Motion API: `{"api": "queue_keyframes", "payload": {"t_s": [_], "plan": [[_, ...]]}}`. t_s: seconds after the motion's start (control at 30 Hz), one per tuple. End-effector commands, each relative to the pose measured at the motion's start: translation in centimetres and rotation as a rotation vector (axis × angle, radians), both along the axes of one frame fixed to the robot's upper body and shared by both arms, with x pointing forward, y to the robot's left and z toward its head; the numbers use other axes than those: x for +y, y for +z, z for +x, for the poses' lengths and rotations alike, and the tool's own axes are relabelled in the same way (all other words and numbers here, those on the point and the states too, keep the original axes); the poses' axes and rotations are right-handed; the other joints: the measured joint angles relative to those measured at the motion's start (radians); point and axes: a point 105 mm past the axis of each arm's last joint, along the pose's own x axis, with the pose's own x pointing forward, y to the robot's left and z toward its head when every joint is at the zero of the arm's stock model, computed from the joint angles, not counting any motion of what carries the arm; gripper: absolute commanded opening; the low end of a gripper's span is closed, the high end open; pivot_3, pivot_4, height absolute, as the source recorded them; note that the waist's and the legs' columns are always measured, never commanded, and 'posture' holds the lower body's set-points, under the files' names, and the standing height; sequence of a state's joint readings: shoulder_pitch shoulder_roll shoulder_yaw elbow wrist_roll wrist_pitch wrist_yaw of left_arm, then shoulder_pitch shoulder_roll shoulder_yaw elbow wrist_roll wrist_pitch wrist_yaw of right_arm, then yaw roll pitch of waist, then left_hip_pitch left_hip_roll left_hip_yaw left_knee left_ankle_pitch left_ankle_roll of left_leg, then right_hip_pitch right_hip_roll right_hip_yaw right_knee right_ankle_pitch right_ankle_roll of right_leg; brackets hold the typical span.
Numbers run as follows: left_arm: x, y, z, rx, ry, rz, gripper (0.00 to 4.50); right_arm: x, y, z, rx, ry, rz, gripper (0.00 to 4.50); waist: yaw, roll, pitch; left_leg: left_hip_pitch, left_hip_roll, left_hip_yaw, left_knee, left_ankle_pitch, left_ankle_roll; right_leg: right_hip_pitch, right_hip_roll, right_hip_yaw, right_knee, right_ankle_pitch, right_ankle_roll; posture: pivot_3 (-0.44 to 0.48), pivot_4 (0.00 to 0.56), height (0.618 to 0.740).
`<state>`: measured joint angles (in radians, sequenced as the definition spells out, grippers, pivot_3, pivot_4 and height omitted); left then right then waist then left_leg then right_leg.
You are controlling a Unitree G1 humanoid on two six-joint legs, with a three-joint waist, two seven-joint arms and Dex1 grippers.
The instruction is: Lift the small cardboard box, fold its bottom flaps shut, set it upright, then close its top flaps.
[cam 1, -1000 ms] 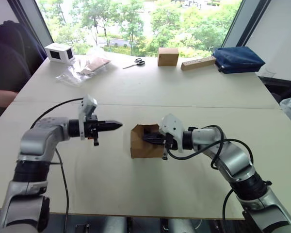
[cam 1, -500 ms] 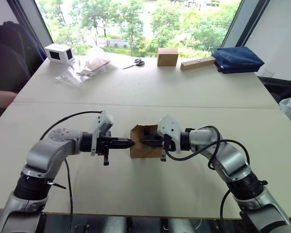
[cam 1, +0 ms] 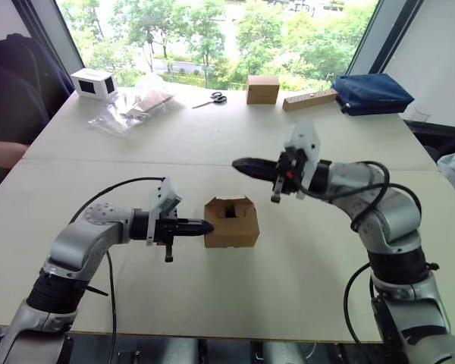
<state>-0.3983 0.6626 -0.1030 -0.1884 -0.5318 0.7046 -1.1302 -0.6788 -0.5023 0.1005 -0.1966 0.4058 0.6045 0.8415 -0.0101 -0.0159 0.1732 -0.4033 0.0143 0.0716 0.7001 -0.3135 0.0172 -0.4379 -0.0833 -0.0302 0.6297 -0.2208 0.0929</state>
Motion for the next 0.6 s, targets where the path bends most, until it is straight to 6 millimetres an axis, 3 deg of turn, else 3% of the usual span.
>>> {"api": "queue_keyframes", "payload": {"t_s": [0.03, 0.13, 0.27, 0.6], "plan": [[-0.2, -0.4, -0.2, -0.002, 0.001, 0.011, 0.01, -0.1, -2.1, 1.4, -0.039, -0.056, -0.155, 0.0, 0.0, 0.0, 0.0, 0.0, 0.0, 0.0, 0.0, 0.0, 0.0, 0.0, 0.0, 0.0, 0.0, 0.0, 0.0, 0.0, 0.15, 0.74], [-0.1, -0.5, -0.2, -0.003, 0.014, 0.011, 0.01, 0.3, -3.9, 1.1, -0.015, -0.023, -0.224, 0.0, -0.001, 0.0, 0.0, 0.0, 0.0, 0.001, 0.0, 0.0, 0.0, 0.0, 0.0, 0.0, 0.0, 0.0, 0.0, 0.0, 0.15, 0.74], [0.0, -0.6, -0.1, -0.006, 0.035, 0.005, 0.01, 1.2, -5.6, -1.2, 0.037, 0.084, -0.283, 0.0, 0.001, 0.0, 0.0, 0.0, 0.0, 0.0, 0.0, 0.0, 0.0, 0.0, 0.0, 0.0, 0.0, 0.0, 0.0, 0.0, 0.15, 0.74], [0.2, -0.1, 0.0, -0.001, 0.059, -0.02, 0.01, 1.3, -6.5, -2.4, 0.073, 0.11, -0.282, 0.0, 0.0, 0.0, 0.0, 0.001, 0.0, 0.0, 0.0, 0.0, 0.0, 0.001, 0.0, 0.0, 0.0, 0.0, 0.0, 0.0, 0.15, 0.74]]}}
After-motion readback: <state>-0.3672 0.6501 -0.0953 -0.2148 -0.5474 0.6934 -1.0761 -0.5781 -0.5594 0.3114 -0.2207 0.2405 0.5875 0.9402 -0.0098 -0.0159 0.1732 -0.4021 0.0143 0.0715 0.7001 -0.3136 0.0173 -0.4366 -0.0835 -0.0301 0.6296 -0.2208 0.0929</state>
